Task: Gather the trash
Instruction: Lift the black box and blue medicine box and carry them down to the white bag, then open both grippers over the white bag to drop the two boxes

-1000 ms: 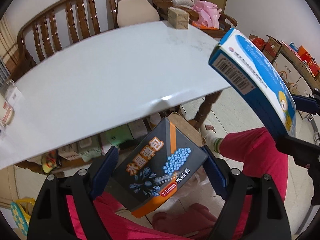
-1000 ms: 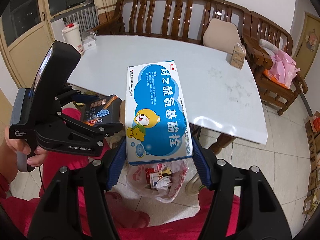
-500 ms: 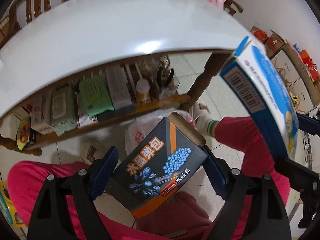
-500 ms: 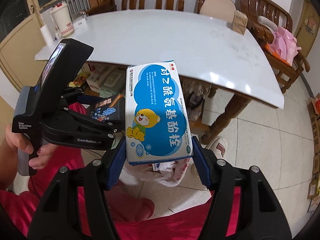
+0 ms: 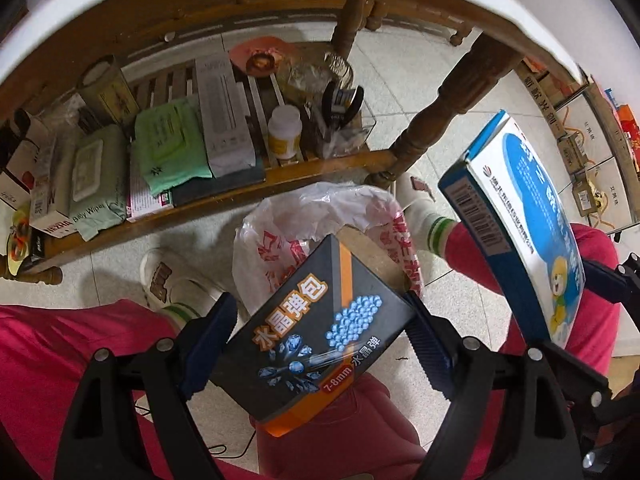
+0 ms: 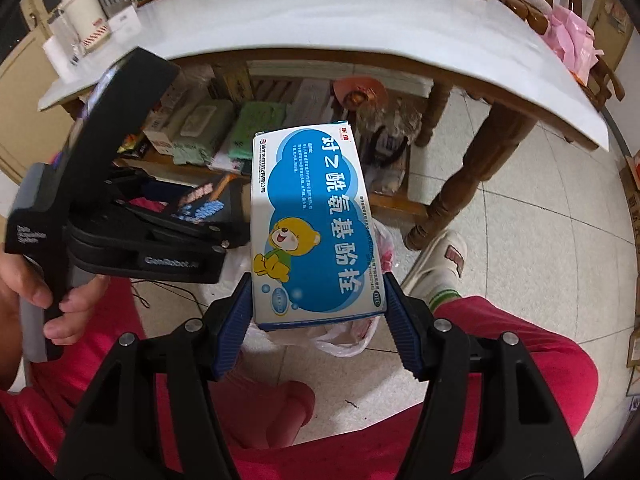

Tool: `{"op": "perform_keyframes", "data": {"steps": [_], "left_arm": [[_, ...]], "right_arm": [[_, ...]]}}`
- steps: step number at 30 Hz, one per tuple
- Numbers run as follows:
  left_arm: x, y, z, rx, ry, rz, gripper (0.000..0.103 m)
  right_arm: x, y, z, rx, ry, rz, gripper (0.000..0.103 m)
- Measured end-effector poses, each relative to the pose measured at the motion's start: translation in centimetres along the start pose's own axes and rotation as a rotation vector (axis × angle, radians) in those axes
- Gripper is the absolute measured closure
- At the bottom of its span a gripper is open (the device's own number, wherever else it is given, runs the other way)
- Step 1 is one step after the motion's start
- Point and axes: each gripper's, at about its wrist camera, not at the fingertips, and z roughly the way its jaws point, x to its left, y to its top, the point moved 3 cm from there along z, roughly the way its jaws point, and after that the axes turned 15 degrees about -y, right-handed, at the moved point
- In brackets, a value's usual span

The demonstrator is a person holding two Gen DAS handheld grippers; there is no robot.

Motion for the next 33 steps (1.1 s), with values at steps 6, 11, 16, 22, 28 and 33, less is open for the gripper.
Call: {"op": "perform_keyframes", "data": {"steps": [6, 11, 16, 22, 28, 33], "left_arm": [[0.6, 0.2, 2.3, 0.045, 0.003, -0.007, 0.022], [1.4, 0.5, 4.0, 0.078, -0.002, -0.029, 0.022], [1.9, 0.8, 5.5, 0.109, -0.009, -0.045, 0.022], [2.7, 1.0, 7.3, 0.148, -0.035, -0.080, 0.022], [3.9, 1.1, 9.3, 0.192, -0.049, -0.124, 0.022], [4.8, 1.2, 11.2, 0.226, -0.059, -0.162, 0.022]], "right_arm": [[-0.3, -0.4, 3.3, 0.063, 0.003, 0.022, 0.041], [-0.3, -0.6, 5.3, 0.106, 0.006, 0.032, 0.041], [-0.1, -0.9, 7.1, 0.148, 0.018, 0.038, 0.041], [0.2, -1.2, 9.4, 0.195, 0.023, 0.040, 0.041], [0.4, -1.6, 11.6, 0.243, 0.027, 0.040, 0.041], [1.0, -1.8, 13.7, 0.280, 0.026, 0.031, 0.041]]}}
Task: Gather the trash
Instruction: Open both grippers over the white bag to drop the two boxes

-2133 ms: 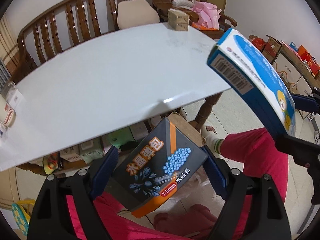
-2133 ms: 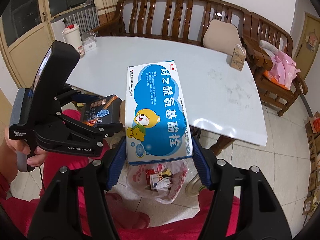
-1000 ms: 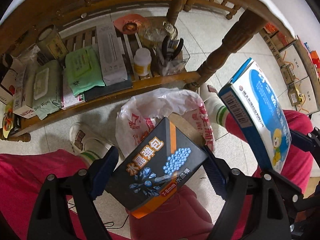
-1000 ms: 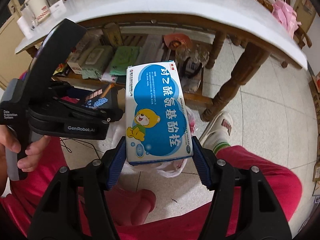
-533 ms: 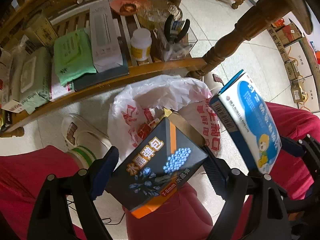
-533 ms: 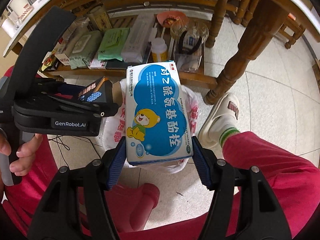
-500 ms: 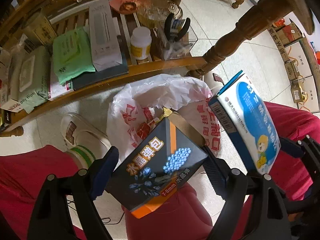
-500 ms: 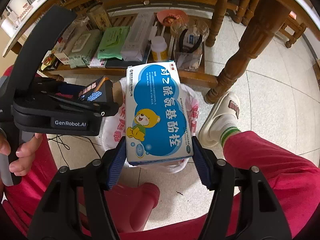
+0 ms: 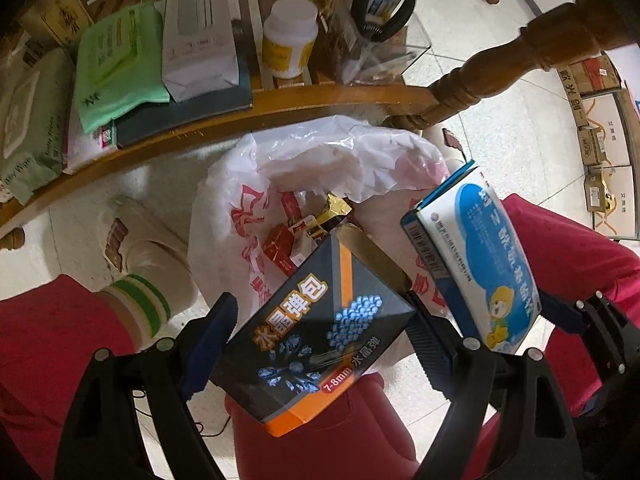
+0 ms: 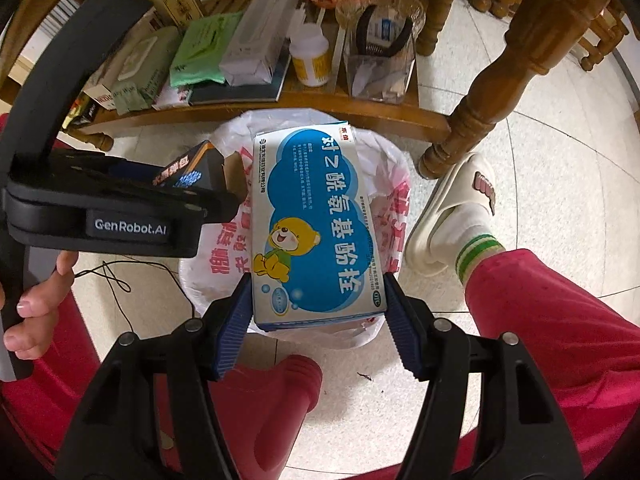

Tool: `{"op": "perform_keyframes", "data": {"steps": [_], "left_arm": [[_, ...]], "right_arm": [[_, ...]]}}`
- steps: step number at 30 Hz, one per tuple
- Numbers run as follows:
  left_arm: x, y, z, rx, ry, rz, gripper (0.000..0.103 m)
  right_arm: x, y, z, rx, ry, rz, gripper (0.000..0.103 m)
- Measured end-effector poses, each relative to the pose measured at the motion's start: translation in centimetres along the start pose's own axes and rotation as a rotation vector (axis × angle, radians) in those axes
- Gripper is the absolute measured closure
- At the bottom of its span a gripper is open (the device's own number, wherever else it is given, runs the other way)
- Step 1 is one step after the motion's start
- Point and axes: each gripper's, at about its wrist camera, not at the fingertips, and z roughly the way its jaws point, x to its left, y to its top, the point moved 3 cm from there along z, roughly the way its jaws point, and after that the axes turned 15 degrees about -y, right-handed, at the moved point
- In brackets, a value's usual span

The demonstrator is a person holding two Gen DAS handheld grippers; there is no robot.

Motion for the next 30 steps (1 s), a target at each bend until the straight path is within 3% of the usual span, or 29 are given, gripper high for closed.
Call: {"op": "perform_keyframes", "data": {"steps": [14, 30], "left_arm": [[3.1, 0.9, 3.9, 0.078, -0.058, -0.120, 0.022], [4.5, 1.1, 5.8, 0.135, -0.040, -0.189, 0.021]], "right_arm": [[0.0, 1.0, 3.1, 0.052, -0.001, 0.015, 0.042], [0.6, 2.0, 3.8, 0.049, 0.029, 0.038, 0.042]]}}
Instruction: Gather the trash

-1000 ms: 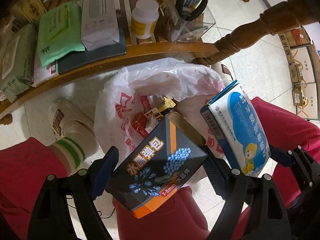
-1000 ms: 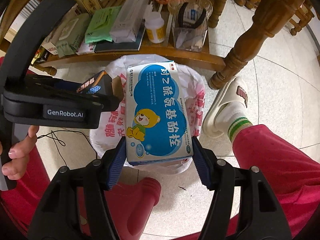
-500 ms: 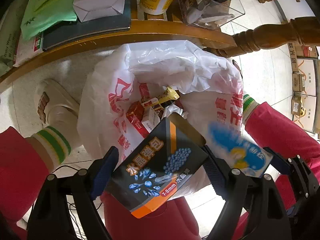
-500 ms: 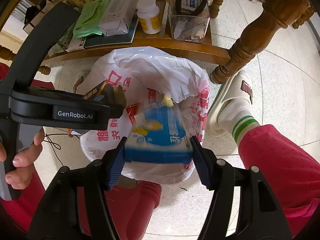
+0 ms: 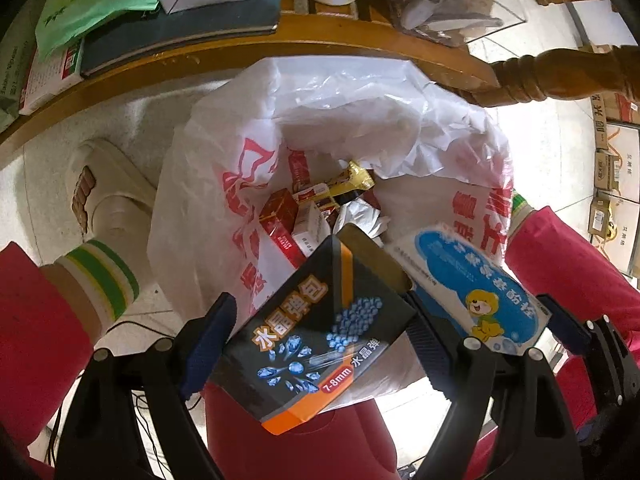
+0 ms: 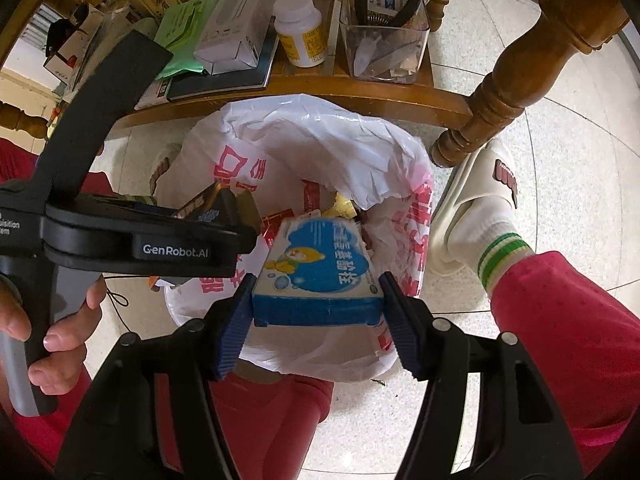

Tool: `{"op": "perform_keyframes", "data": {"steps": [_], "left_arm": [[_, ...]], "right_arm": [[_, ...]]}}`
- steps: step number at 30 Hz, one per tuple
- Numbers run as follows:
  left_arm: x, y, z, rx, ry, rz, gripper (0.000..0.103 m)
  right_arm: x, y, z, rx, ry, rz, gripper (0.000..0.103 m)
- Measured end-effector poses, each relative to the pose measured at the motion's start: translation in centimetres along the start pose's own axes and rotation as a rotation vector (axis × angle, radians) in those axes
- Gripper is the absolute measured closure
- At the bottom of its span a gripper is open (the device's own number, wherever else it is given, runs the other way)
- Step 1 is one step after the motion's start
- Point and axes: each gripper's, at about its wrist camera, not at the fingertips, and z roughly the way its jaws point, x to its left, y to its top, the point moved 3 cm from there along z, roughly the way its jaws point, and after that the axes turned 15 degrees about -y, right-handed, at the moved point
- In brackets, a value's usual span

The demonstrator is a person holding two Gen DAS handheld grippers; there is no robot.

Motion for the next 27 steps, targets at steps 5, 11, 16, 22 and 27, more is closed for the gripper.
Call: {"op": "perform_keyframes", "data": {"steps": [5, 11, 16, 22, 27], "left_arm": [[0.5, 0.0, 0.1, 0.013, -0.011, -0.038, 0.017], [0.1, -0.1, 0.0, 0.013, 0.012, -0.017, 0.016], [0.2, -0.2, -0.2, 0.011, 0.013, -0.016, 0.016], [-0.2, -0.5, -0.9, -0.005, 0.022, -0.004, 0.016], [-0.4, -1.0, -2.2, -0.039, 0.041, 0.008, 0.016]], "right_arm": [[-0.2, 0.1, 0.2, 0.002, 0.006, 0.010, 0.026], [-0.1, 0.2, 0.2, 0.003, 0.010, 0.014, 0.026], [-0.1, 0.2, 0.1, 0.003, 0.010, 0.016, 0.026], [-0.3, 0.1, -0.1, 0.002, 0.004, 0.023, 0.026], [-0.9, -0.3, -1.2, -0.013, 0.004, 0.059, 0.026]]}}
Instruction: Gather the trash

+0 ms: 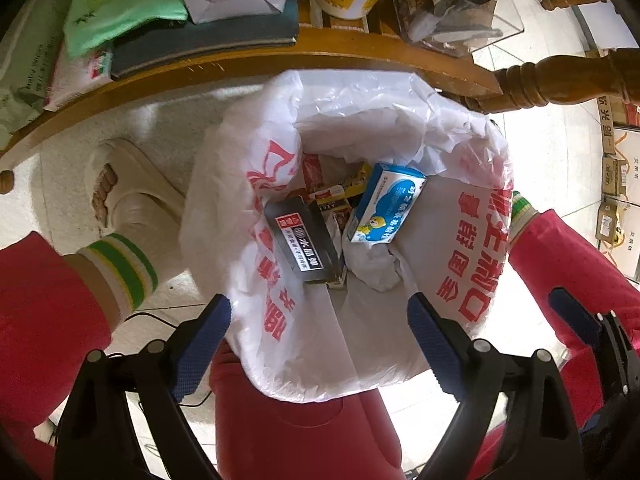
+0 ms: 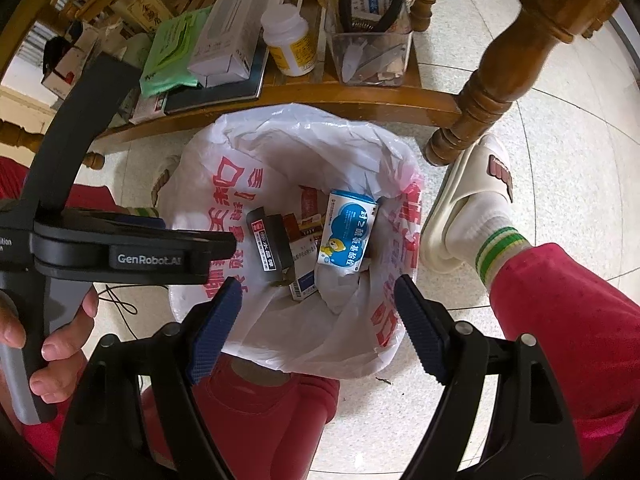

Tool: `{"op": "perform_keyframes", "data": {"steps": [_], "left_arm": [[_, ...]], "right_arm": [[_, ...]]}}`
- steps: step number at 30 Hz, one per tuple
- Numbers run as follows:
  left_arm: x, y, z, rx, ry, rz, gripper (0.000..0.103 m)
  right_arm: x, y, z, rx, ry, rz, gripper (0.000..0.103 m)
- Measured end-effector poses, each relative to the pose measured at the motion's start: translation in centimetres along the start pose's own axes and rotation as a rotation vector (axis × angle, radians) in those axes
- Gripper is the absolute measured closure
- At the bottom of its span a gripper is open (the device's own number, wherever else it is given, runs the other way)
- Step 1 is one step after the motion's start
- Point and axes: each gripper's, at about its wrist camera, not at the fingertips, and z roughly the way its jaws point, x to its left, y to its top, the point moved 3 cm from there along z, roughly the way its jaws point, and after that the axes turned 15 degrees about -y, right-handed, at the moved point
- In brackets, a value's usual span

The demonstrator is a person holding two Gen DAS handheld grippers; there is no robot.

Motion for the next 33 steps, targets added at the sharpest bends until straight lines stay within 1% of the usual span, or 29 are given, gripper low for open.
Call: {"op": "perform_keyframes", "data": {"steps": [4, 6, 11, 14, 16, 17, 20, 21, 23, 25, 27, 31, 33], "left_arm": [[-0.4, -0.9, -1.5, -0.048, 0.039, 0.020, 0.016], [-0.6, -1.3, -2.5, -0.075, 0.058, 0.035, 0.016], [-2.1, -3.2, -6.0, -0.186, 0.090, 0.081, 0.016], [-3.4, -4.7, -8.8, -0.280, 0.109, 0.118, 0.016], [-4.3, -5.9, -10.9, -0.350, 0.129, 0.141, 0.016], [-4.7, -6.3, -11.6, -0.375, 0.134, 0.149, 0.015], [-6.2, -7.9, -14.5, -0.466, 0.144, 0.176, 0.015], [-6.9, -8.5, -15.4, -0.495, 0.145, 0.190, 0.015], [-8.3, -9.8, -17.6, -0.568, 0.162, 0.222, 0.015], [-9.5, -10.8, -19.5, -0.637, 0.186, 0.238, 0.015], [-10.6, -12.0, -21.9, -0.708, 0.190, 0.262, 0.015], [-12.9, -14.5, -26.5, -0.857, 0.235, 0.311, 0.010], [-13.9, -16.1, -28.8, -0.943, 0.258, 0.333, 0.008]], "right_arm": [[-0.4, -0.3, -1.6, -0.037, -0.016, 0.020, 0.026], [-0.5, -0.6, -3.0, -0.070, -0.020, 0.035, 0.026], [-0.6, -1.3, -6.4, -0.140, -0.024, 0.050, 0.026], [-0.6, -2.0, -9.2, -0.207, -0.022, 0.059, 0.024], [-0.7, -2.3, -11.2, -0.259, -0.029, 0.067, 0.021], [-0.9, -2.5, -12.8, -0.301, -0.038, 0.069, 0.020], [-0.9, -2.9, -15.9, -0.383, -0.055, 0.072, 0.018], [-0.9, -3.3, -17.5, -0.427, -0.064, 0.074, 0.018], [-0.8, -3.7, -19.5, -0.481, -0.076, 0.072, 0.017], [-0.9, -4.4, -22.2, -0.556, -0.087, 0.083, 0.014], [-1.1, -4.9, -24.2, -0.607, -0.087, 0.097, 0.012], [-1.5, -6.2, -29.3, -0.741, -0.096, 0.123, 0.011], [-1.6, -6.7, -31.3, -0.792, -0.101, 0.127, 0.011]]}}
